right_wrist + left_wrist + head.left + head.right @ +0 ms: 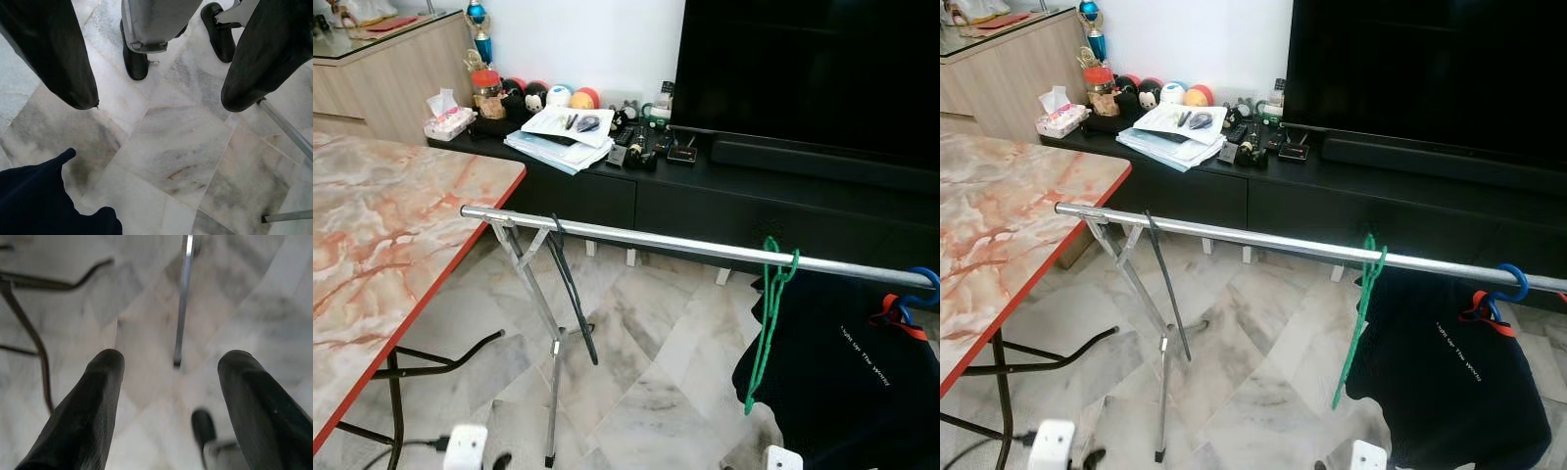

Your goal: Hang hanger

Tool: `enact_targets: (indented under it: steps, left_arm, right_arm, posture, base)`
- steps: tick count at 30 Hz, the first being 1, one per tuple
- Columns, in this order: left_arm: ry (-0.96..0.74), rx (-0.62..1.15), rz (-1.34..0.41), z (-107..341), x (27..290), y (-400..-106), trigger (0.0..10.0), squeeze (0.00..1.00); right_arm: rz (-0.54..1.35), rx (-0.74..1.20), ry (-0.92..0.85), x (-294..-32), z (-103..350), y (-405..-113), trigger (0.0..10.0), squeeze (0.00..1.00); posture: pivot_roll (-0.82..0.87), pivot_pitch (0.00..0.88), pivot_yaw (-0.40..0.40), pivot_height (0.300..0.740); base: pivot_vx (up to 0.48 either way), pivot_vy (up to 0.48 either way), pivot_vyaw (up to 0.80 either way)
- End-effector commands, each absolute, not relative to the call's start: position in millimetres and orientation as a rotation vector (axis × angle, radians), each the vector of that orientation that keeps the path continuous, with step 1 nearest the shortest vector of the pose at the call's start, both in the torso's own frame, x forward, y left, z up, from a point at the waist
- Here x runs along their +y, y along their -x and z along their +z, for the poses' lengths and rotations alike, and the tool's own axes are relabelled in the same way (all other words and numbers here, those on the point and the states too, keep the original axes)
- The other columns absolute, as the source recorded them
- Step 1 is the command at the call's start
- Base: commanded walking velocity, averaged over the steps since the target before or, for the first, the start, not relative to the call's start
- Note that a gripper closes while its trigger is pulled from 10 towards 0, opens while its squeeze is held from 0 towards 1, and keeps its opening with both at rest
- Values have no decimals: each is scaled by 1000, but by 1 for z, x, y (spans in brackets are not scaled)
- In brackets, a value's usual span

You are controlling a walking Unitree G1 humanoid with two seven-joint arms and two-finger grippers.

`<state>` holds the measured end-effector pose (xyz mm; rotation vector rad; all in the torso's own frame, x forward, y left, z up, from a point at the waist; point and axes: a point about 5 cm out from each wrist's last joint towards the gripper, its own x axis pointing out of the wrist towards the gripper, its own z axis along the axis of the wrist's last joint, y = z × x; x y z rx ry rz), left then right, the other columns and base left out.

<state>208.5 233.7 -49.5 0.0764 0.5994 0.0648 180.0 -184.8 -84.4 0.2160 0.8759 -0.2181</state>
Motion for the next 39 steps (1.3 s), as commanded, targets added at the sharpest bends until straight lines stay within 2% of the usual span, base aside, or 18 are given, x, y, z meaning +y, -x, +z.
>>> enact_targets:
  steps: [1, 7, 10, 13, 14, 21, 39]
  left_arm:
    - [-56, 611, 76, -53, 234, -201, 10000, 0]
    - [-34, 535, 54, -51, 227, -197, 10000, 0]
    - [-1, 554, 65, -54, 226, -196, 10000, 0]
    - [33, 604, 104, -59, 230, -191, 10000, 0]
    - [62, 673, 151, -65, 235, -181, 10000, 0]
    - [18, 822, 149, -81, 237, -155, 10000, 0]
    - [18, 824, 121, -81, 227, -160, 10000, 0]
  right_arm:
    - [-215, 887, -209, -185, -86, -176, 10000, 0]
    - [-202, 869, -199, -187, -85, -177, 10000, 0]
    - [-200, 866, -194, -188, -84, -178, 10000, 0]
    - [-198, 868, -188, -189, -84, -178, 10000, 0]
    - [-194, 863, -183, -189, -84, -179, 10000, 0]
    - [-187, 855, -184, -187, -83, -181, 10000, 0]
    - [-185, 863, -185, -185, -84, -179, 10000, 0]
  posture:
    - [17, 79, 26, 740]
    - [8, 69, 16, 740]
    - [18, 65, 8, 740]
    - [11, 55, 10, 740]
    - [3, 51, 12, 740]
    - [-3, 44, 19, 740]
    - [-1, 74, 14, 740]
  base:
    - [0, 0, 0]
    - [0, 0, 0]
    - [0, 0, 0]
    - [0, 0, 0]
    - [0, 0, 0]
    - [0, 0, 0]
    - [0, 0, 0]
